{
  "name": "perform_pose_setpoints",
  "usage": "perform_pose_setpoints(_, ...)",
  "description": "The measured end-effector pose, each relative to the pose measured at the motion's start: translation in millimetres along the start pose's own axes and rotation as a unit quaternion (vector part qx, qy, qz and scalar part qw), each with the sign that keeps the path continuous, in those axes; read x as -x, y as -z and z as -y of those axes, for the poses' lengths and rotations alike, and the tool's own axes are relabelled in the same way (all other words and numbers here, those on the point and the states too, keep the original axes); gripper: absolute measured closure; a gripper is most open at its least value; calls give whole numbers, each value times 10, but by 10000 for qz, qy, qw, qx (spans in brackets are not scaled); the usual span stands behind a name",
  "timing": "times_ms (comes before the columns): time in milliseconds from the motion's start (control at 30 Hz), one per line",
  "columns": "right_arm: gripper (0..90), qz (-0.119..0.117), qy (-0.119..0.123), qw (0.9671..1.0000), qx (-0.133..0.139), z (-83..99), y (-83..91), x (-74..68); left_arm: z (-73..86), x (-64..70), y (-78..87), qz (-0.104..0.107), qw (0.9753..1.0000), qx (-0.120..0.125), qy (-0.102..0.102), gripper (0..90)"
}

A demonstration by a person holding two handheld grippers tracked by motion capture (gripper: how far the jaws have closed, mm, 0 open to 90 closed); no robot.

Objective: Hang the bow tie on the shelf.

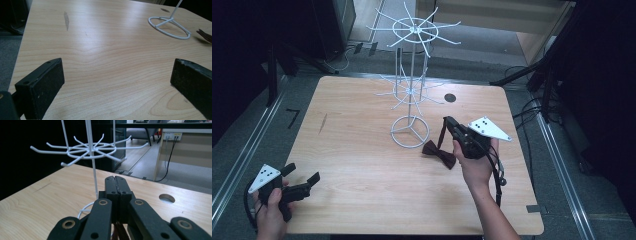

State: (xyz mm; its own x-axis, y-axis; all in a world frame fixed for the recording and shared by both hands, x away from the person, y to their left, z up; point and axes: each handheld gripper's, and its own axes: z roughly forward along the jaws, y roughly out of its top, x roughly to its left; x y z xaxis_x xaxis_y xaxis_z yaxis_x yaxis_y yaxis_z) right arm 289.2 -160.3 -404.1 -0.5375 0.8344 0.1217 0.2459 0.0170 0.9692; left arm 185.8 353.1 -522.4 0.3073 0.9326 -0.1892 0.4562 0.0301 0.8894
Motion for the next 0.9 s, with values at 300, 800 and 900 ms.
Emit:
perform_pose_setpoints(300, 900, 0, -20, 10000, 92, -115, -65, -4, 0, 0, 0, 4, 10000, 2, 5, 0)
perform_pose_setpoints(800, 900, 220, -139, 9996, 111, -219, -154, 88, 1, -1, 2, 5, 10000, 5, 3, 0)
perform_pose_setpoints(900, 900, 289, -155, 9994, 101, -247, -172, 117, 0, -1, 2, 2, 10000, 4, -2, 0)
